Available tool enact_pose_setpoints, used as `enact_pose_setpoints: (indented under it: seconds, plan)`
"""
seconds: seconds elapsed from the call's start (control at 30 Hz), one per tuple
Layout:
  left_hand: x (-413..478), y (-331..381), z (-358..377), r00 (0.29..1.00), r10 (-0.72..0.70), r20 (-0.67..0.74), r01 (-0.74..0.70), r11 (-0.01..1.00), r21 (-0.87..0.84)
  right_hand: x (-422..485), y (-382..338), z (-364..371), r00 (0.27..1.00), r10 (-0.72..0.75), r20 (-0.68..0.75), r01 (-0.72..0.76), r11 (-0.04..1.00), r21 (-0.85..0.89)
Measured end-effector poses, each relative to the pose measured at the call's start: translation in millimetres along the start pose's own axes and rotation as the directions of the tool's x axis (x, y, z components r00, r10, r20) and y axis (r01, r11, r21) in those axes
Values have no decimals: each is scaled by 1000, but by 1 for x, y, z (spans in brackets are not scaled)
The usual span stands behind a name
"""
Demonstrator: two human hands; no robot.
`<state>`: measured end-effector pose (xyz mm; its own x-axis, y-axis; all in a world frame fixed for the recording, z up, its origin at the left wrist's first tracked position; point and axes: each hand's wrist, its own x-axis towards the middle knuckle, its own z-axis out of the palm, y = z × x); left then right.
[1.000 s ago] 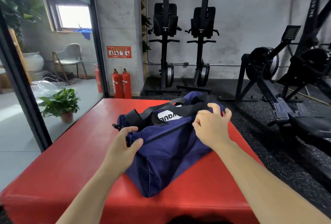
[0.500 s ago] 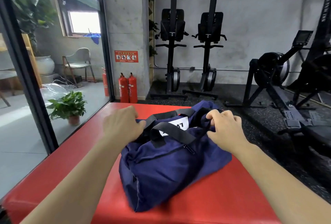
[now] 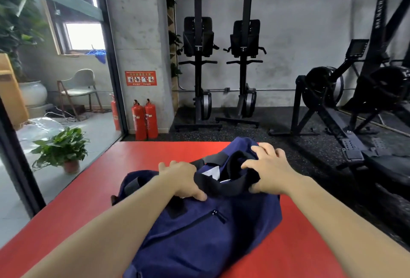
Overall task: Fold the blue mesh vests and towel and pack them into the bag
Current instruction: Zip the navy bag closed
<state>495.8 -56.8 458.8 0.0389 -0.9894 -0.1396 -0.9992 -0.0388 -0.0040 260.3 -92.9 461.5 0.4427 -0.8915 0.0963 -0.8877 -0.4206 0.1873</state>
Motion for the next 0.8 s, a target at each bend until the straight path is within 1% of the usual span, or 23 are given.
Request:
enact_pose_setpoints:
  seconds: [0.1, 0.17, 0.27, 0.33, 0.43, 0.53, 0.57, 0.6, 0.63, 0.7, 0.73, 0.77, 0.8]
  plan:
    - [-1, 19, 12, 994, 20, -109, -13, 998, 64, 12, 3, -2, 994, -48, 95, 54, 997, -60]
    - [-3, 24, 16, 977, 45, -208, -16, 990, 142, 16, 1, 0, 991, -79, 105, 85, 995, -58]
    - [-1, 18, 4, 935, 102, -341, -9, 964, 265, 19, -5, 2, 997, -78, 2, 77, 994, 77]
    - [4, 8, -10, 899, 129, -419, 5, 953, 303, 16, -11, -3, 996, -71, -54, 77, 988, 132]
    - [12, -9, -19, 867, 189, -461, -32, 945, 326, 5, -26, -13, 990, -103, -99, 115, 985, 125]
    - [16, -27, -17, 843, 272, -464, -133, 942, 309, -7, -42, -16, 985, -122, -125, 140, 980, 144]
    - [17, -34, -16, 847, 301, -438, -186, 940, 286, -10, -45, -16, 987, -120, -106, 137, 976, 171]
    - [17, -41, -15, 869, 315, -383, -242, 943, 227, -12, -47, -14, 992, -110, -62, 121, 968, 218]
    - [15, -46, -14, 898, 308, -315, -281, 951, 128, -14, -46, -13, 996, -91, -11, 90, 951, 295]
    - [11, -58, -15, 945, 257, -203, -286, 949, -130, -13, -40, -11, 996, -47, 72, 8, 882, 471]
    - [8, -62, -16, 950, 243, -194, -285, 931, -228, -10, -37, -11, 997, -25, 71, -17, 844, 537]
    - [5, -66, -18, 946, 236, -222, -293, 915, -278, -7, -35, -13, 999, 5, 46, -30, 813, 582]
    - [3, -69, -22, 935, 222, -275, -301, 909, -290, -3, -32, -16, 999, 35, 4, -31, 797, 603]
